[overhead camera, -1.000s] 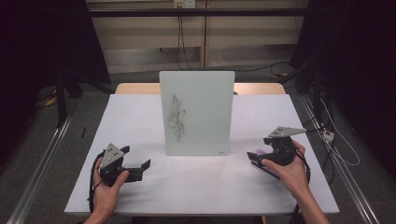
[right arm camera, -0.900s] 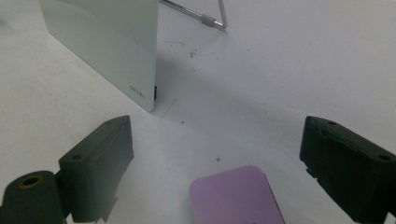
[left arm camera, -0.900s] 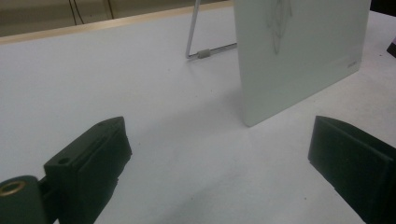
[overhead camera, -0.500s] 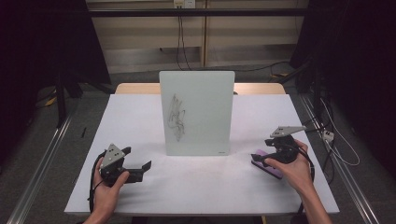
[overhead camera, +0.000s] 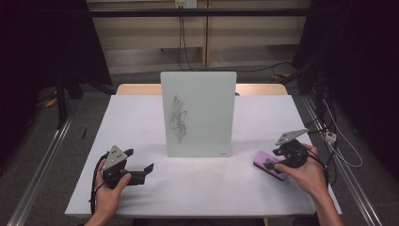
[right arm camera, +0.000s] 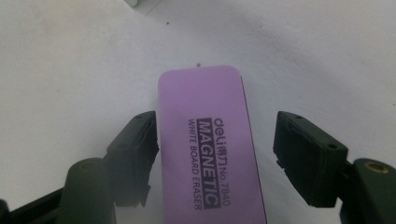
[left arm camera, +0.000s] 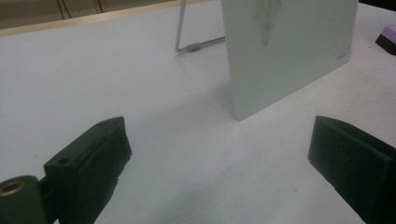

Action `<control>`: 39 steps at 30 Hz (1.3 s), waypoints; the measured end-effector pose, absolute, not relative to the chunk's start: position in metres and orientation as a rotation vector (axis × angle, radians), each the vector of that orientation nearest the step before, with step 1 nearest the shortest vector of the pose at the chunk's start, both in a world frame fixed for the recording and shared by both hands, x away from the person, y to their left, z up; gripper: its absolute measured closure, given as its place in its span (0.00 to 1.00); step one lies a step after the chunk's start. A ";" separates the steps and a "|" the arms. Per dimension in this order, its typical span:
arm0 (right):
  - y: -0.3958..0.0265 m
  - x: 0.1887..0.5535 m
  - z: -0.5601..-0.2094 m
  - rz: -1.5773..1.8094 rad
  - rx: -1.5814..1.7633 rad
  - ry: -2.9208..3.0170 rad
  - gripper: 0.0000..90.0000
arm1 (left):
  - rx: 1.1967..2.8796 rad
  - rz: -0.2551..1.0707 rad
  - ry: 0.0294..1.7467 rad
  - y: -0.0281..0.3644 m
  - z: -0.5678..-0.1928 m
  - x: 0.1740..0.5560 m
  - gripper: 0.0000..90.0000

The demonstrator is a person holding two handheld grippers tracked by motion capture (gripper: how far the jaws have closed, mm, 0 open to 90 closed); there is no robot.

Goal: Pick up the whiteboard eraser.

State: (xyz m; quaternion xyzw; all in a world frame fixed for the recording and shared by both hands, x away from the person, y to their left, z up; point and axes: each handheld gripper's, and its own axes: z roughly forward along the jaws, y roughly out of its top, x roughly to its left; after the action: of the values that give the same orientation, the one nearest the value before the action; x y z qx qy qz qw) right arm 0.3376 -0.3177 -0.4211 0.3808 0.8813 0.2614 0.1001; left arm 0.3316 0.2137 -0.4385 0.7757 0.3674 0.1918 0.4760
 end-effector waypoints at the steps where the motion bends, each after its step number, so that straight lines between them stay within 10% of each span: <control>1: -0.317 0.338 -0.422 0.758 1.122 2.611 0.37 | 1.899 0.468 0.896 0.214 -0.439 0.332 0.05; 39: -0.309 0.342 -0.419 0.787 1.124 2.605 0.46 | 1.909 0.476 0.902 0.219 -0.441 0.330 0.06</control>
State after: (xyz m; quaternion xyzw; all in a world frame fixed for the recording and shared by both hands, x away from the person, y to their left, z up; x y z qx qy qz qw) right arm 0.3424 -0.3091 -0.4195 0.3799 0.8804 0.2661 0.0983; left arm 0.3298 0.2187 -0.4406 0.7787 0.3680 0.1942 0.4695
